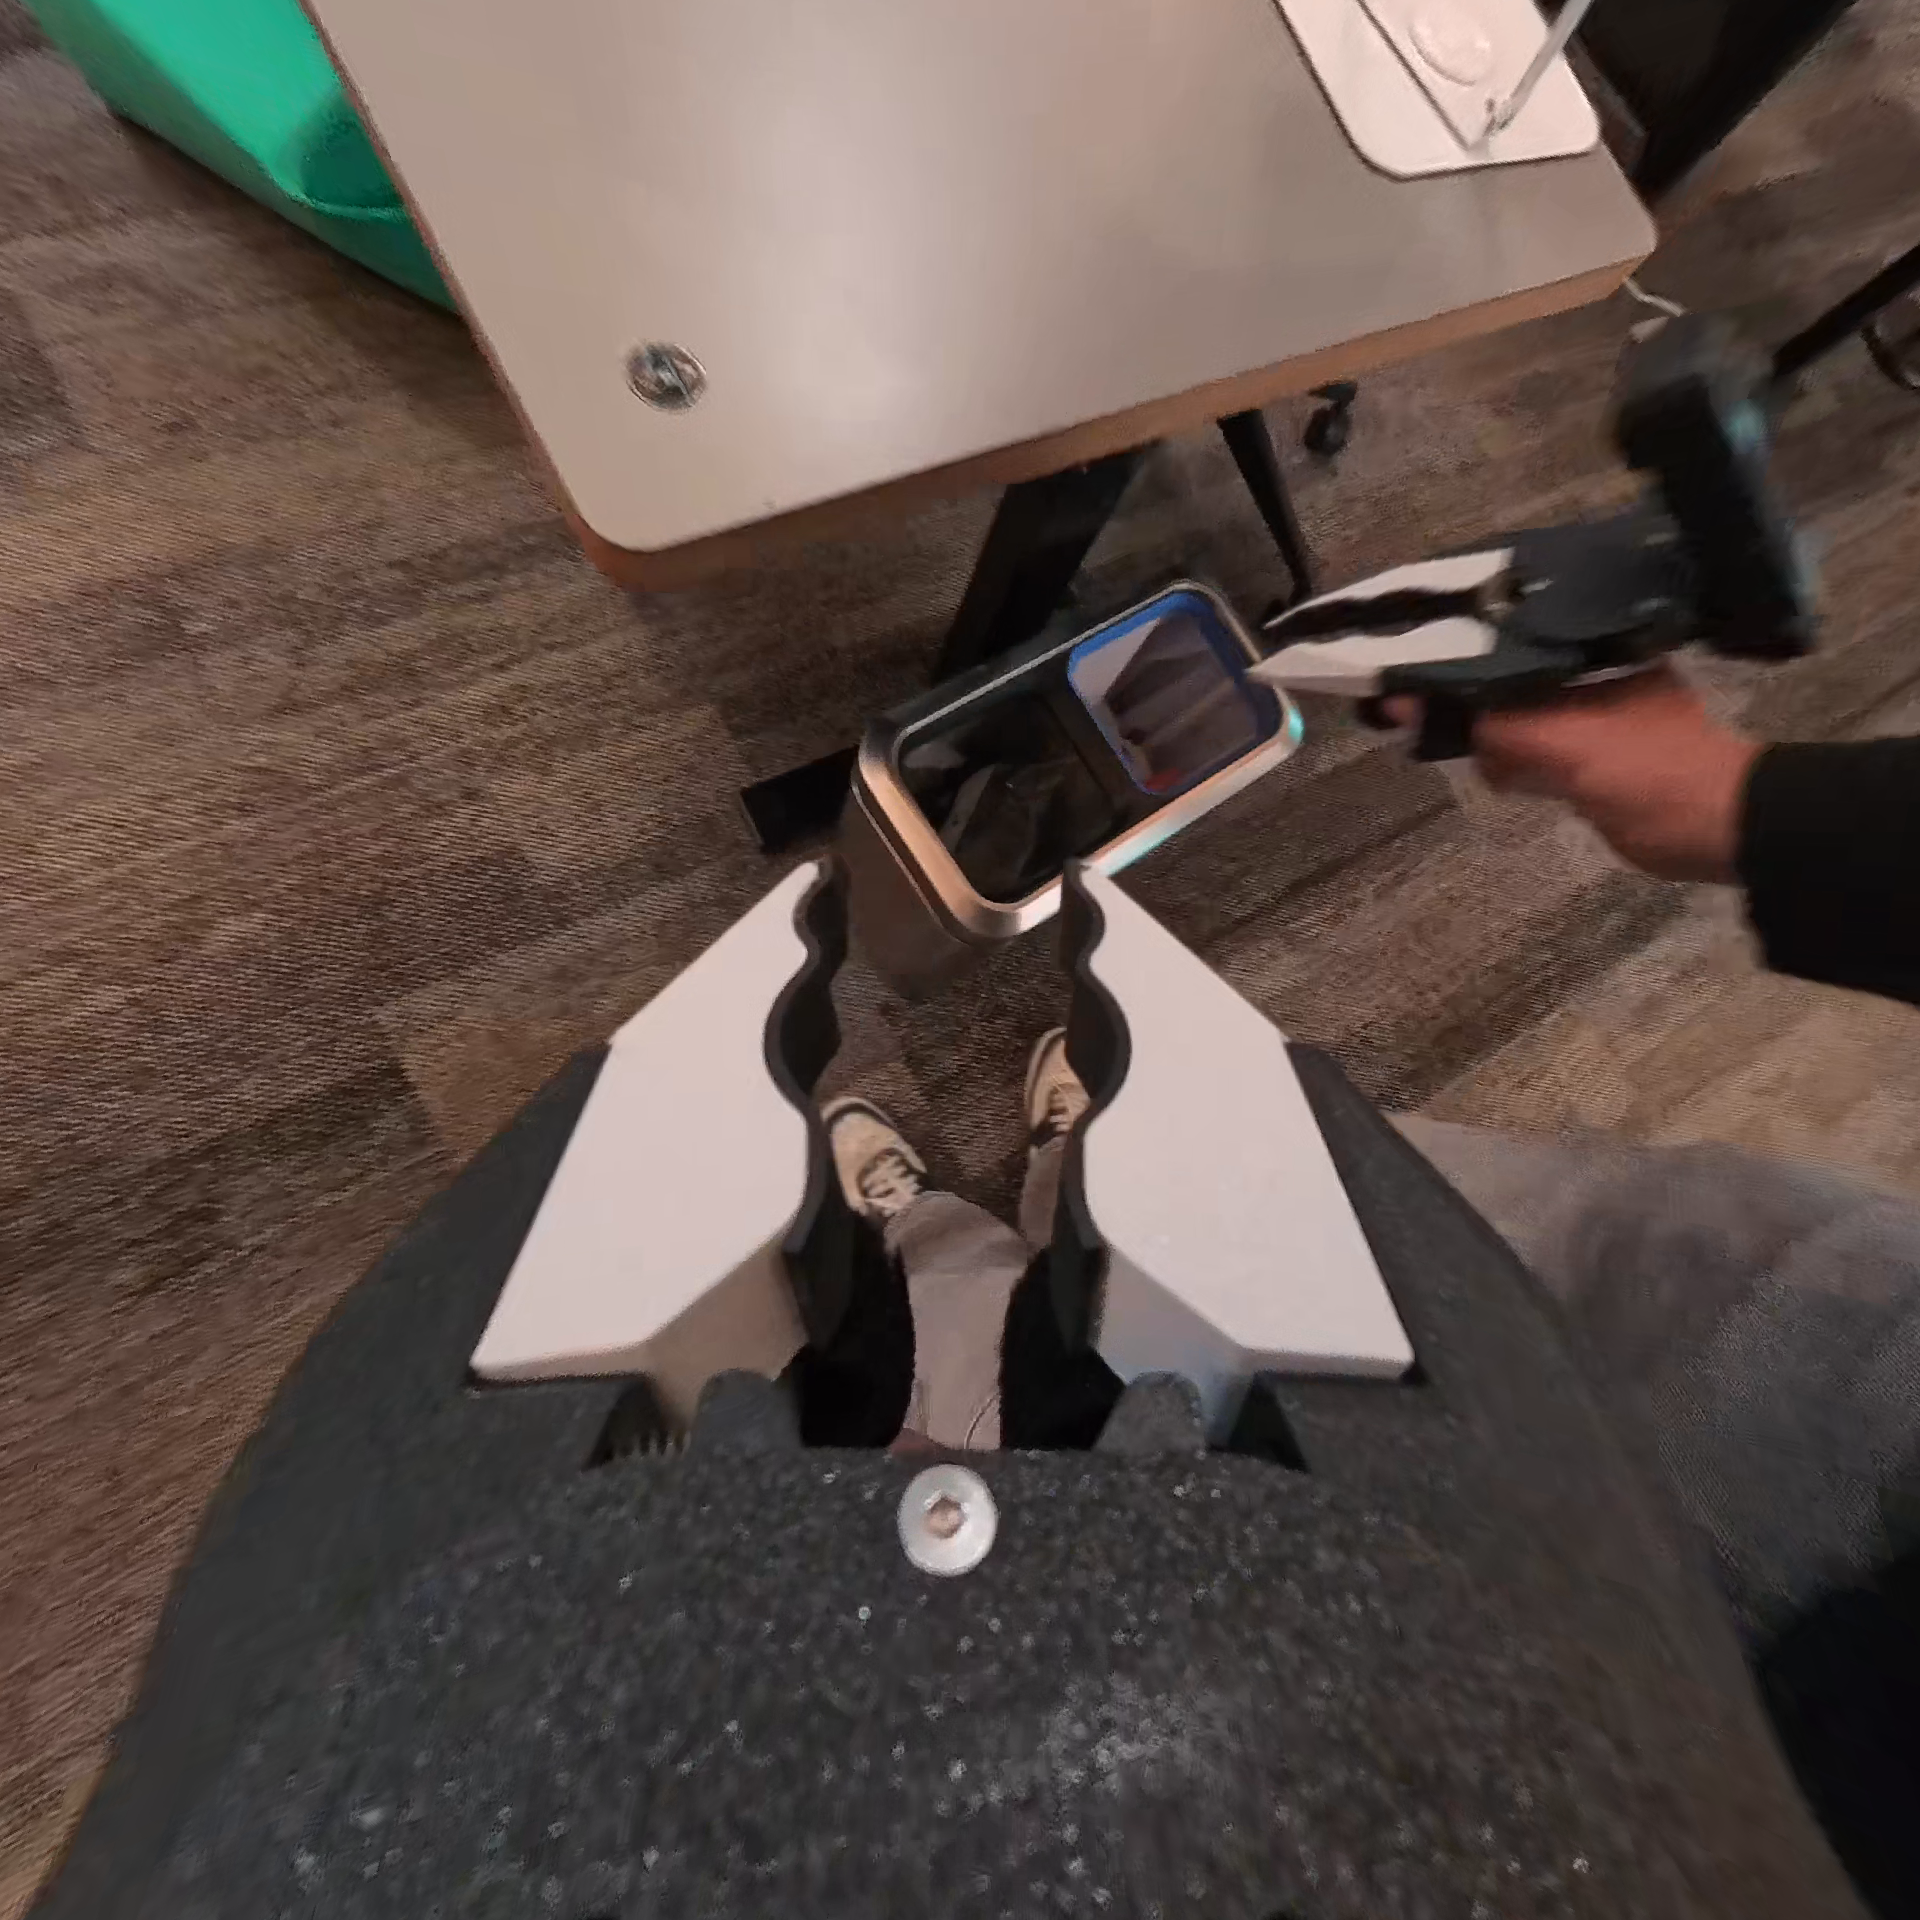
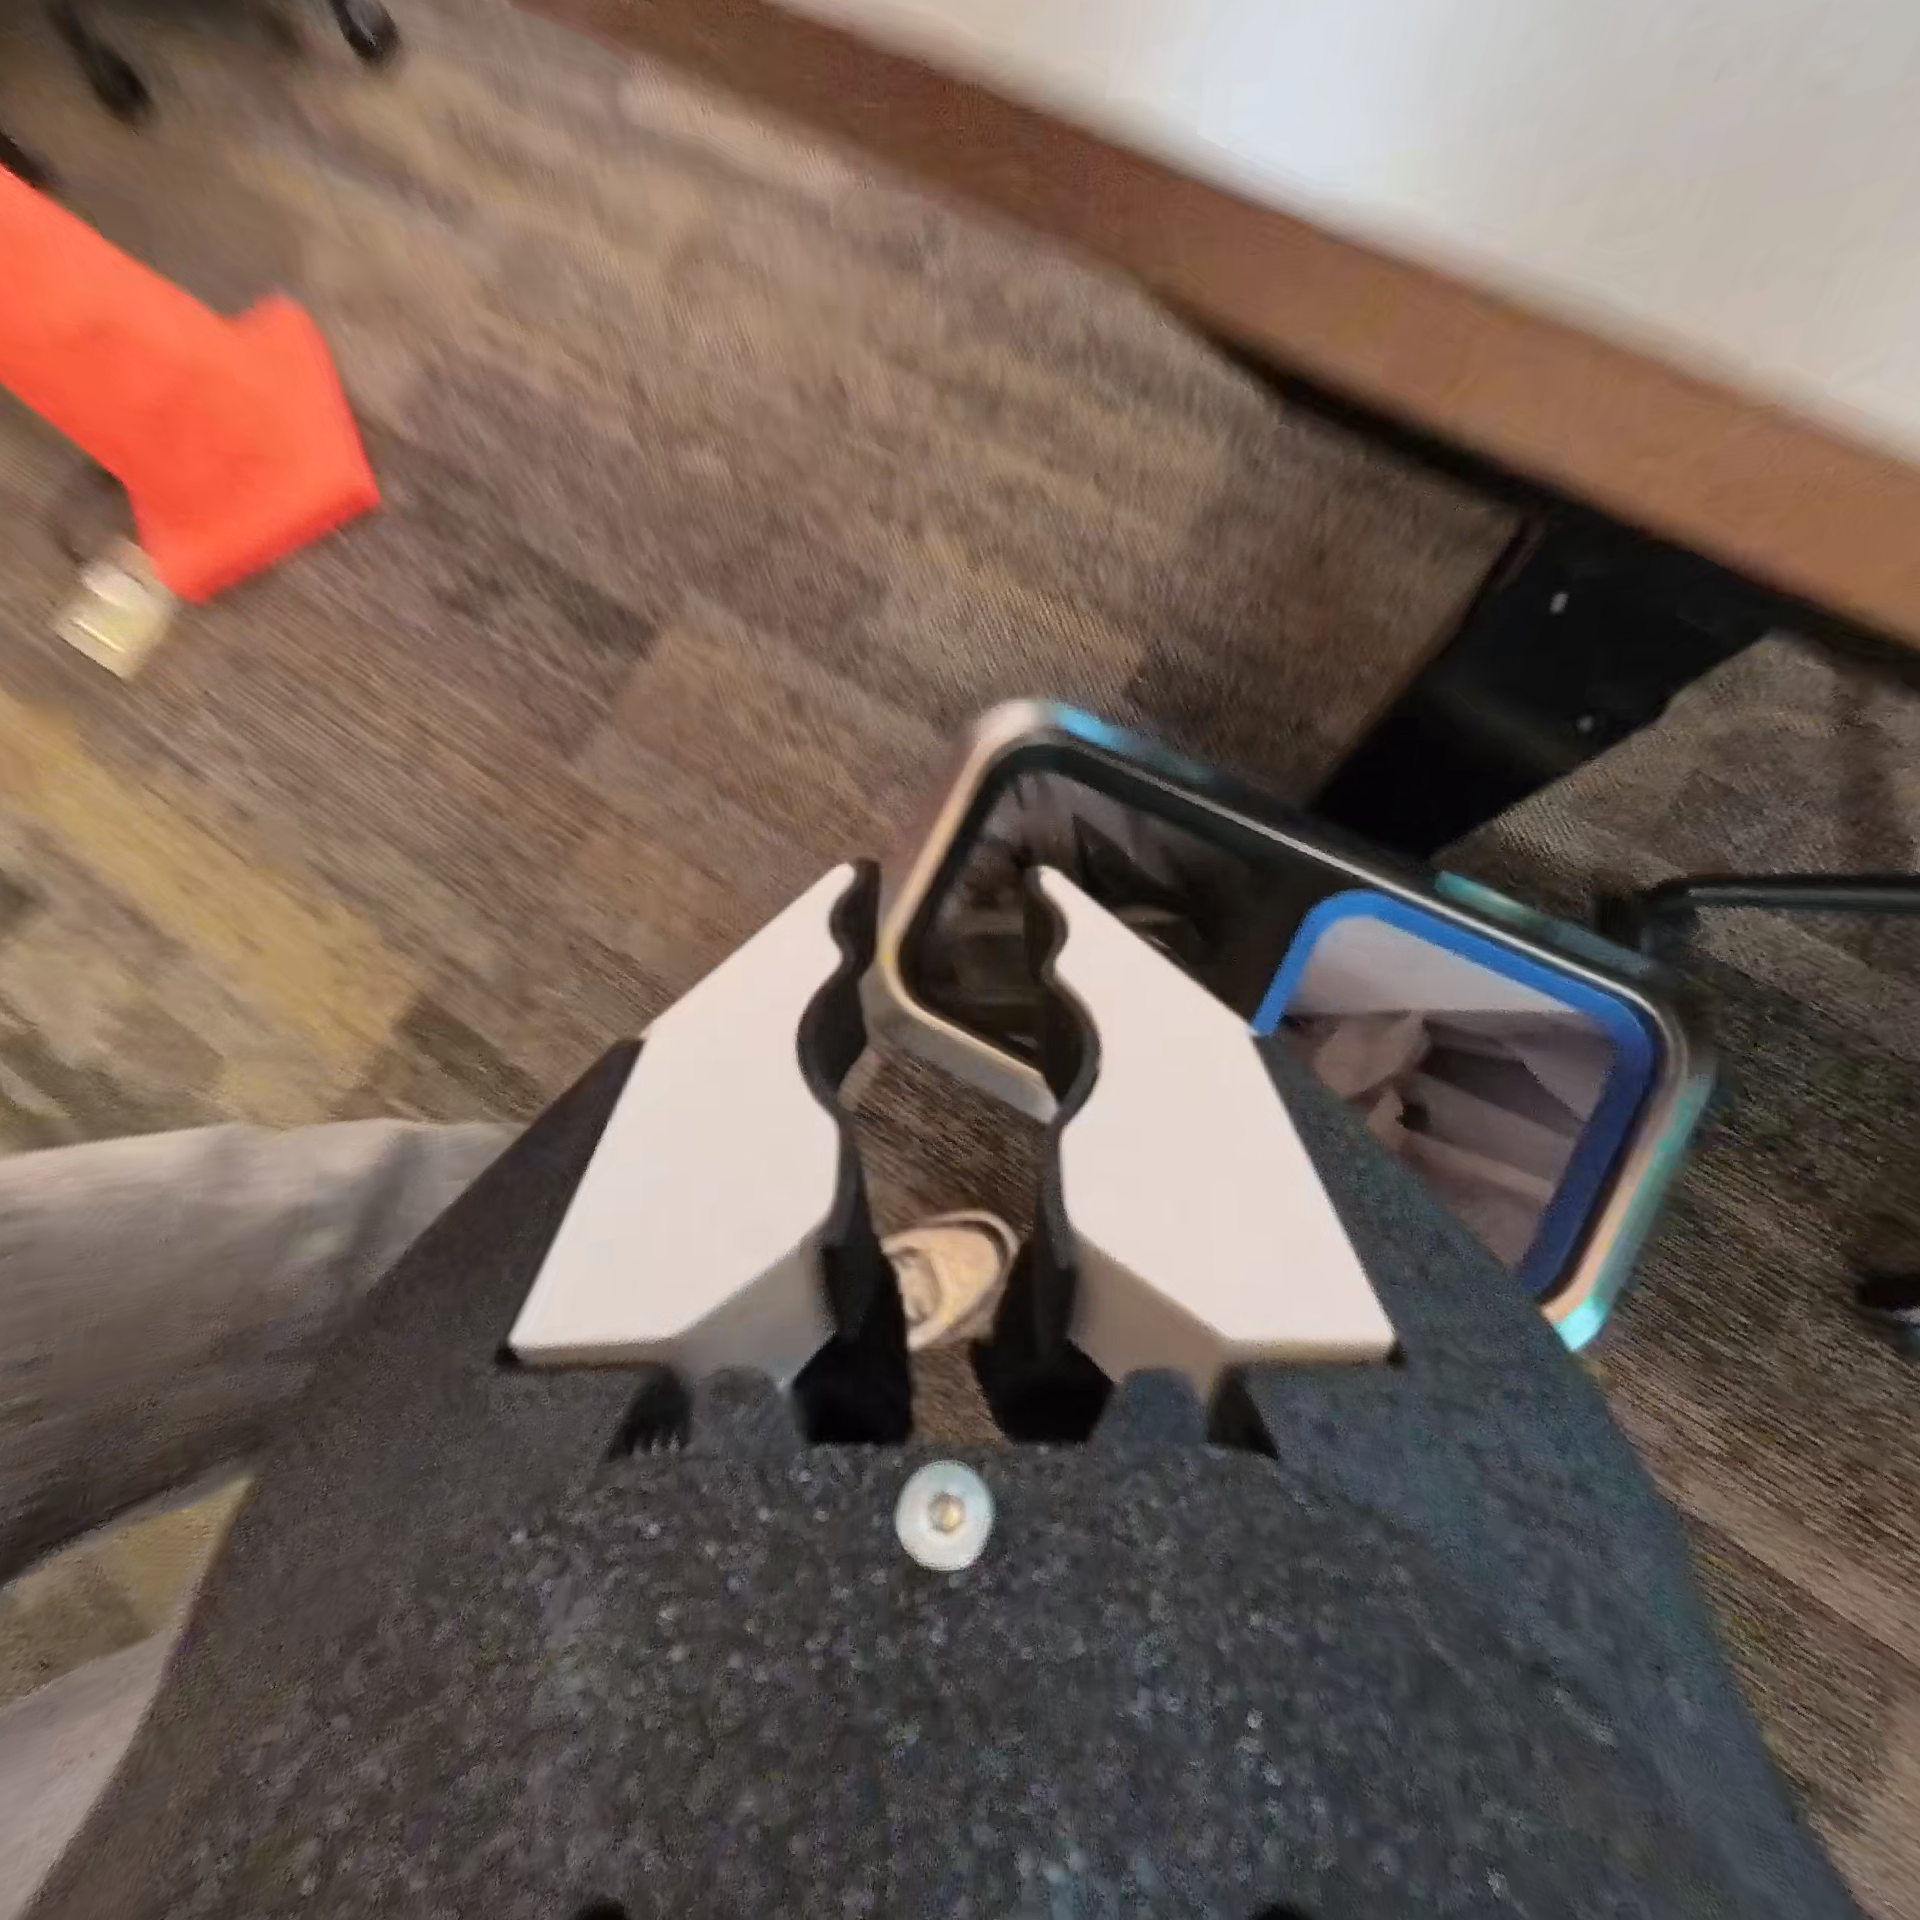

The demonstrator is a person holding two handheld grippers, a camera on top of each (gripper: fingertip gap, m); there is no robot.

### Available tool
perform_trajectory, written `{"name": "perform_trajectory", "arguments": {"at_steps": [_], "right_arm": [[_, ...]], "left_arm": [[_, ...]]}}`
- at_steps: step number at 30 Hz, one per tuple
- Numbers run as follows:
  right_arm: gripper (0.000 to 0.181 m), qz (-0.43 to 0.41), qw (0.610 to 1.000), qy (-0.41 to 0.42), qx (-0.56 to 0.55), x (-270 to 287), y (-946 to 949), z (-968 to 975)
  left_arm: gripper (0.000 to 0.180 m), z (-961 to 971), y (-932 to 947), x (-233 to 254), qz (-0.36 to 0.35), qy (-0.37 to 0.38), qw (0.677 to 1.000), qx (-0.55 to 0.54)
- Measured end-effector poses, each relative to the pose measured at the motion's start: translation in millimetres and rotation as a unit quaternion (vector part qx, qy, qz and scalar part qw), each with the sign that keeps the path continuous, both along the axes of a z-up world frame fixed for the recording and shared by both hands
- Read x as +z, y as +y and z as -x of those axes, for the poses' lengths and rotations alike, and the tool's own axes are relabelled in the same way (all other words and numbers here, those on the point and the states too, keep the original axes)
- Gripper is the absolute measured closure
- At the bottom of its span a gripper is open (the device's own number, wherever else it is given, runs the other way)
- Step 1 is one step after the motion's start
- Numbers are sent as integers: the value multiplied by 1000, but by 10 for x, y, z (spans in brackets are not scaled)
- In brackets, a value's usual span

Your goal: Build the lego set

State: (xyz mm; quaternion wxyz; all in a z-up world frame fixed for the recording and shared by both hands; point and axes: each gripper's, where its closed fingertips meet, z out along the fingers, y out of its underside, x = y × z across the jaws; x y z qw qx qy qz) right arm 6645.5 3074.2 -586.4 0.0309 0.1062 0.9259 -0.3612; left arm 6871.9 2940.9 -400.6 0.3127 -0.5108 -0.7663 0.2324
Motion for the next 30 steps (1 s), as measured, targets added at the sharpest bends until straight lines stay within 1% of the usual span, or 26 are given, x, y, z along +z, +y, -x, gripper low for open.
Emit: {"name": "perform_trajectory", "arguments": {"at_steps": [1, 3, 5, 7, 9, 11, 15, 19, 22, 27, 30], "right_arm": [[152, 16, 1000, -9, 1, 312, 3, -60], [147, 42, 999, -6, 8, 896, 3, -156], [137, 69, 997, 1, 24, 1421, -37, -251], [120, 95, 995, 7, 28, 1837, -96, -300], [110, 119, 992, -10, 36, 2161, -144, -349], [108, 132, 990, -17, 40, 2418, -156, -331], [111, 181, 983, 25, 16, 2946, -18, -73], [114, 215, 976, 44, -5, 3272, 463, 207], [117, 219, 973, 68, -22, 3346, 1119, 506], [120, 220, 963, 93, -124, 3386, 2753, 1194], [120, 201, 954, 119, -189, 3421, 3820, 1569]], "left_arm": [[142, -47, -47, 154, 12, 1, 1000, 4], [141, -131, -141, 511, 31, 9, 999, 17], [141, -196, -230, 887, 45, 29, 998, 41], [141, -251, -292, 1187, 58, 47, 995, 64], [141, -269, -343, 1420, 76, 60, 992, 83], [141, -205, -326, 1602, 89, 73, 989, 91], [141, 195, -85, 1917, 99, 96, 989, 57], [142, 887, 418, 2105, 94, 111, 989, -12], [143, 1572, 997, 2130, 89, 124, 985, -76], [143, 2758, 2387, 2152, 110, 128, 966, -195], [143, 3345, 3369, 2215, 93, 136, 951, -261]]}}
